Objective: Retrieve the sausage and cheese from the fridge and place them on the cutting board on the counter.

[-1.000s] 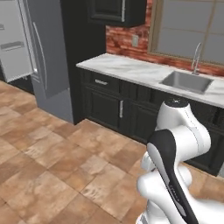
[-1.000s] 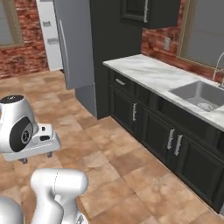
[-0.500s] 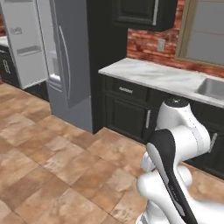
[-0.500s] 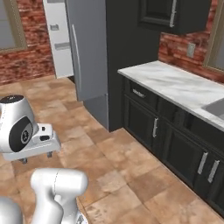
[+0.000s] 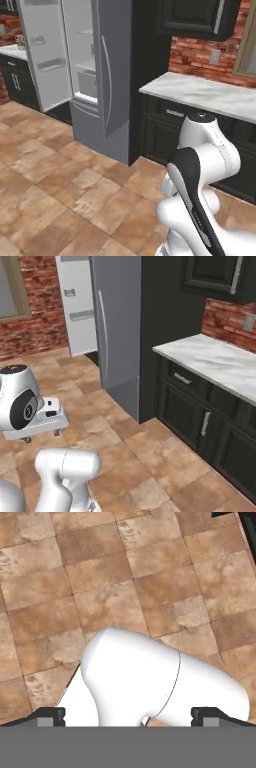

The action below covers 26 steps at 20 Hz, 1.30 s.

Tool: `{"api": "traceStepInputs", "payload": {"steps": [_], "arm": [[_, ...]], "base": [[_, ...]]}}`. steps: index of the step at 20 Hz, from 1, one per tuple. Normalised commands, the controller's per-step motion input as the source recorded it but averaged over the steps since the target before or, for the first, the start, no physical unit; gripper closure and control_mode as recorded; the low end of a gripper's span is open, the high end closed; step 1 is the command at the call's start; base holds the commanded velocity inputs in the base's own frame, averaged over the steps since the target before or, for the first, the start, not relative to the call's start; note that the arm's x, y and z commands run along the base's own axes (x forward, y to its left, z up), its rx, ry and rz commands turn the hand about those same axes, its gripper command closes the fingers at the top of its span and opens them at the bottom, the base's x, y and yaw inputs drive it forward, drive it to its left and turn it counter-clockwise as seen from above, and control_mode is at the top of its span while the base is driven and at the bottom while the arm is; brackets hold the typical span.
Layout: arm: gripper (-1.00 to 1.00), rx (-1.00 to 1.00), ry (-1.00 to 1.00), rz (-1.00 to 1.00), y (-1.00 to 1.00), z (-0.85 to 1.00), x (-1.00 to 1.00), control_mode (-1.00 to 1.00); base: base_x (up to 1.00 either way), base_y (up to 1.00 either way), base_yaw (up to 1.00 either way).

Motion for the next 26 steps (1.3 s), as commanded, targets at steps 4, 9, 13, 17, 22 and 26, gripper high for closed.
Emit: {"api": "traceStepInputs", "payload": {"steps": [4, 9, 13, 17, 22, 26], "arm": [[-1.0, 0.0, 0.0, 0.0, 0.0, 0.0, 0.0, 1.0], [-1.0, 0.0, 0.0, 0.0, 0.0, 0.0, 0.0, 1.0], [-1.0, 0.0, 0.0, 0.0, 0.0, 0.0, 0.0, 1.0], [-1.0, 0.0, 0.0, 0.0, 0.0, 0.0, 0.0, 1.0], [-1.0, 0.0, 0.0, 0.0, 0.0, 0.0, 0.0, 1.0], [-1.0, 0.0, 0.0, 0.0, 0.0, 0.0, 0.0, 1.0]], "base": [[1.0, 1.0, -0.09], [1.0, 1.0, -0.14], [1.0, 1.0, -0.18], [1.0, 1.0, -0.29], [1.0, 1.0, -0.39], [1.0, 1.0, -0.41]]}}
